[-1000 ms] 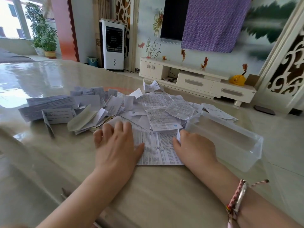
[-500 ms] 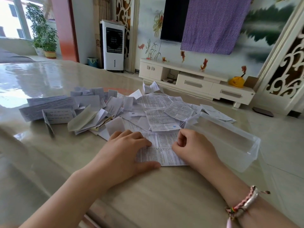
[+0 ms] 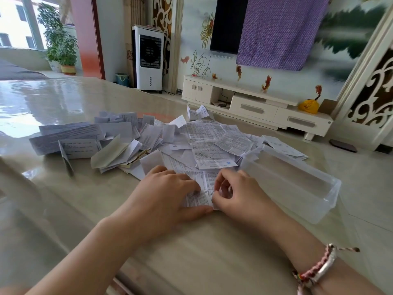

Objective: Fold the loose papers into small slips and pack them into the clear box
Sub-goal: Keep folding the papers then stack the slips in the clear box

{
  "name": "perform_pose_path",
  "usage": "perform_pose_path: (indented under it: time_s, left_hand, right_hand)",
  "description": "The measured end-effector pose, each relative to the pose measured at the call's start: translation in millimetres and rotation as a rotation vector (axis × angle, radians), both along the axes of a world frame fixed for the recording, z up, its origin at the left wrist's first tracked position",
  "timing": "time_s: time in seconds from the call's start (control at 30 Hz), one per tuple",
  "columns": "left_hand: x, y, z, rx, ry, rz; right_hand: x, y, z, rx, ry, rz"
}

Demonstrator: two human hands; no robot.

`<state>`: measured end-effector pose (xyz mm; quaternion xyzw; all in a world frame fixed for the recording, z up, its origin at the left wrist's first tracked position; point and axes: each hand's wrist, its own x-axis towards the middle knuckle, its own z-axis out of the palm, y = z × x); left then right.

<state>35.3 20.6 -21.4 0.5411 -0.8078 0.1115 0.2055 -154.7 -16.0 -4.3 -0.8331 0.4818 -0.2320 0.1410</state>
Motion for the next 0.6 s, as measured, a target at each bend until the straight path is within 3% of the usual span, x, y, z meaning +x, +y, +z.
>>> perform_pose_path:
  time_s: [0.2,0.6]
  left_hand:
    - [3.3,-0.9,2.4,0.014,0.039,-0.032]
    - [19.0,-3.1,0.4,0.193,0.207,-0.081]
  right_hand:
    - [-9.6,-10.3,-1.5,0.186,-0.071,0.136]
    - [-24.8,-8.7,4.8,0.105,0.117,0.258]
